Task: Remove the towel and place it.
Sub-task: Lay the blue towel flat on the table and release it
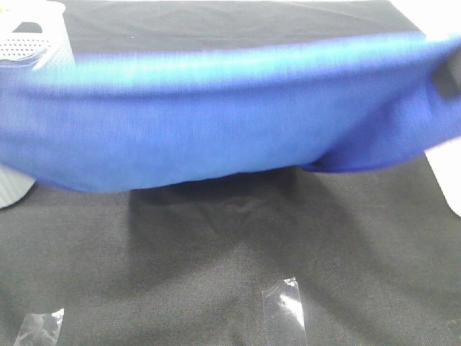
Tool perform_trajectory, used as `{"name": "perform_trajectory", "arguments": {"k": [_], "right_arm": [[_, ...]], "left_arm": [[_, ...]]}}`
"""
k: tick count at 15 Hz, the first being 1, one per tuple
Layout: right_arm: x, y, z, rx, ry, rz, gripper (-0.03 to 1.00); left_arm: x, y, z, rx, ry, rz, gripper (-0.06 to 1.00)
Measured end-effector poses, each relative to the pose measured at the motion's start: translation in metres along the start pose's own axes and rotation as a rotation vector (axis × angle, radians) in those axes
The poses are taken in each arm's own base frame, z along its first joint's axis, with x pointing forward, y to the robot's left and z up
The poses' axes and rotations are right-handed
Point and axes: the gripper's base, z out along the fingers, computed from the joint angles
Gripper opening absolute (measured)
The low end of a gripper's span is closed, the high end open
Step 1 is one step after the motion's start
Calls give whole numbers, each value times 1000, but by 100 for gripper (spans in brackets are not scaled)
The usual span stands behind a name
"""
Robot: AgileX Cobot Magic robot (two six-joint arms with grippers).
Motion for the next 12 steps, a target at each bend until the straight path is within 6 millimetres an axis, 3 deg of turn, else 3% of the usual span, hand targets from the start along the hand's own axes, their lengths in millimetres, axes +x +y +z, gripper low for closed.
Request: {"name": "perform_trajectory", "arguments": {"k": [6,12], "right_arm": [[34,1,-2,-20,7,54,0],[76,-15,44,-26,207,145,0]], "left_arm": [[24,-4,-1,81,12,-42,0],[55,12,55,104,254,-160,0]]}}
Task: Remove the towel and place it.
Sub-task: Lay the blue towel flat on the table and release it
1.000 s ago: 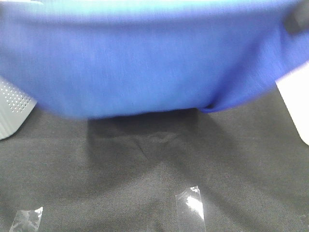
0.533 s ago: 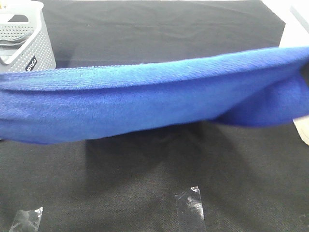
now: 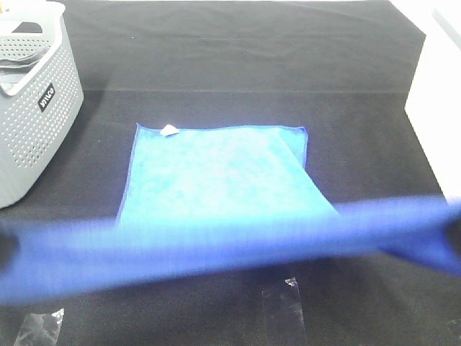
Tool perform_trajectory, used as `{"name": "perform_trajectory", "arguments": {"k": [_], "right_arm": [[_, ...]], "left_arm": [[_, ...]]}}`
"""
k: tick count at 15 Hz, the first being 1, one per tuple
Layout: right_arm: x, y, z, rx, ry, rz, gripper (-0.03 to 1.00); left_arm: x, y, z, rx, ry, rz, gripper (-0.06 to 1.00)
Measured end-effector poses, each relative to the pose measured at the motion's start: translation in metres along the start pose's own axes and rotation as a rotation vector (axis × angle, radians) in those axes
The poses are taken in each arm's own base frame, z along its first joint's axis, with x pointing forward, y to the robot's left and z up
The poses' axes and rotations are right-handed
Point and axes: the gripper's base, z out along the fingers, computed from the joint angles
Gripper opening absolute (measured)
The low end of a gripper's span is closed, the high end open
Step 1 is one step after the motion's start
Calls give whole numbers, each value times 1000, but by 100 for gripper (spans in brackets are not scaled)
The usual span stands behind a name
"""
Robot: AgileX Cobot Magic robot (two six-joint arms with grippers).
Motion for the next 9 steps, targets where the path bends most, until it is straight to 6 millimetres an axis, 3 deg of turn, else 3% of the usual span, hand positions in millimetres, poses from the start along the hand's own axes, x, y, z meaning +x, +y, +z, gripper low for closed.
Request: {"name": "perform_trajectory", "arguments": {"k": [4,9], "right_arm": [[15,-16,39,4,181,81,0],[6,-28,72,19,351,97,0]], "left_arm": [[5,17,38,-6,169,-76,0],[-5,29,67,-29,299,-89,0]]}}
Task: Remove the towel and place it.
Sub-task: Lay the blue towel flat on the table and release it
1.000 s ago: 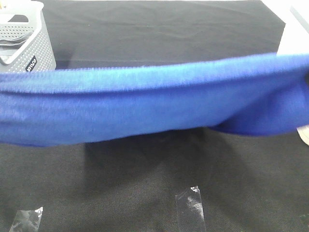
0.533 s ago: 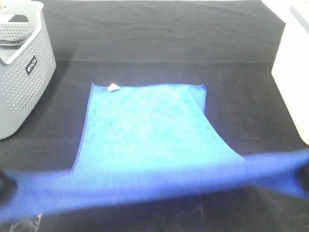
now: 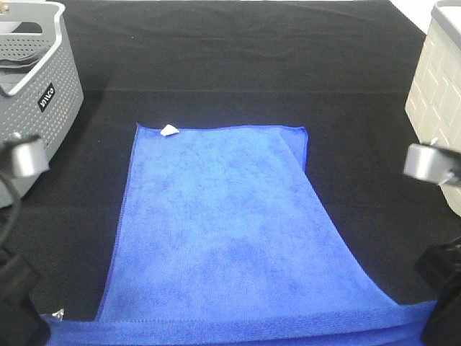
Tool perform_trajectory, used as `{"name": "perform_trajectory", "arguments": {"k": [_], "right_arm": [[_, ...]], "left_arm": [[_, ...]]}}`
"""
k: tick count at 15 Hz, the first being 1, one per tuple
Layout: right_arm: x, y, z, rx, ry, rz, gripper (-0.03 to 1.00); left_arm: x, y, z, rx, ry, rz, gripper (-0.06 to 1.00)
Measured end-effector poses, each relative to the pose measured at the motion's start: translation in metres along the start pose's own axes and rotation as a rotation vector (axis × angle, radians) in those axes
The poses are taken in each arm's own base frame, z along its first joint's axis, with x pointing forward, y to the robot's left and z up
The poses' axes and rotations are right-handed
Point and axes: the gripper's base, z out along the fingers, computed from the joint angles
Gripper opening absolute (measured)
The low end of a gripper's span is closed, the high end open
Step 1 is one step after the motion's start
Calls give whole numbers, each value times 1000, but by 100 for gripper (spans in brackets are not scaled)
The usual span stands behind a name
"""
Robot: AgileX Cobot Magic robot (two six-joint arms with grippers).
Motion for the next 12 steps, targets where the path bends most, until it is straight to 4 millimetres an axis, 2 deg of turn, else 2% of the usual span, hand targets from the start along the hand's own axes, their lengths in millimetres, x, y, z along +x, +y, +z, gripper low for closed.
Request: {"name": "perform_trajectory", "arguments": {"k": [5,10,12], "right_arm": [[-25,-13,34,16,155,-6,0],[-31,-21,51,11,252,-30,0],[-35,-26,62,16,304,-24,0]], "left_arm": [[-19,11,33,-32,124,-37,0],[-25,12,57,-55,203,-5,0],[-28,11,73,-59,248,28,0]]}}
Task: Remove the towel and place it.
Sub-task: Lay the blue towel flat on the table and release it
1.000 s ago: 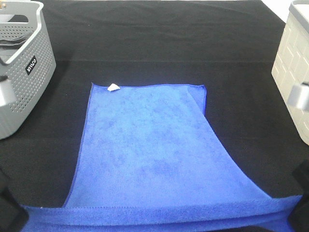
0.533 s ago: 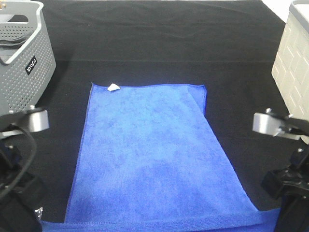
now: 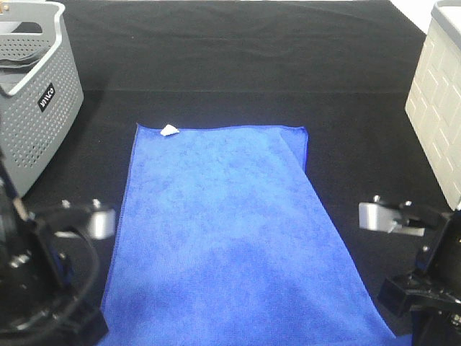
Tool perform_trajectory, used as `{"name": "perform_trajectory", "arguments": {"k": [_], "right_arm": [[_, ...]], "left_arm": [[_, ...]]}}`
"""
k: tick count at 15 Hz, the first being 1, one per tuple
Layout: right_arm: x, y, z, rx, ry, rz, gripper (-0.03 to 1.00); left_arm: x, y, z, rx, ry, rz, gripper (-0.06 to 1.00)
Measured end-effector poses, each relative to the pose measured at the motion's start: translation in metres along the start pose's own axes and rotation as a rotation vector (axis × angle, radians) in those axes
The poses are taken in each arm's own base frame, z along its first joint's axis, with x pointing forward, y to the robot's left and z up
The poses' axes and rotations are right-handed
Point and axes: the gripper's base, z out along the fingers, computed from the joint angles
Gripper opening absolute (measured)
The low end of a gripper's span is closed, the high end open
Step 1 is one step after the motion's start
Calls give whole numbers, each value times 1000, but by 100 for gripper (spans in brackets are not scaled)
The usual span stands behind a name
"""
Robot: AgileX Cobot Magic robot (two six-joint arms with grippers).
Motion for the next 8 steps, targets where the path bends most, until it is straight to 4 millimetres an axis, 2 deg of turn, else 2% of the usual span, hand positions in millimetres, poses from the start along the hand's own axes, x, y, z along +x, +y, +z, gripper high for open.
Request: {"name": "perform_trajectory", "arguments": {"k": [4,8], "right_arm": [[-9,-6,16,-30,90,-37,0],[-13,-7,22,-51,114,-53,0]], "left_arm": [[-12,2,28,-30,61,3,0],[-18,-1,35,13,28,-11,0]]}}
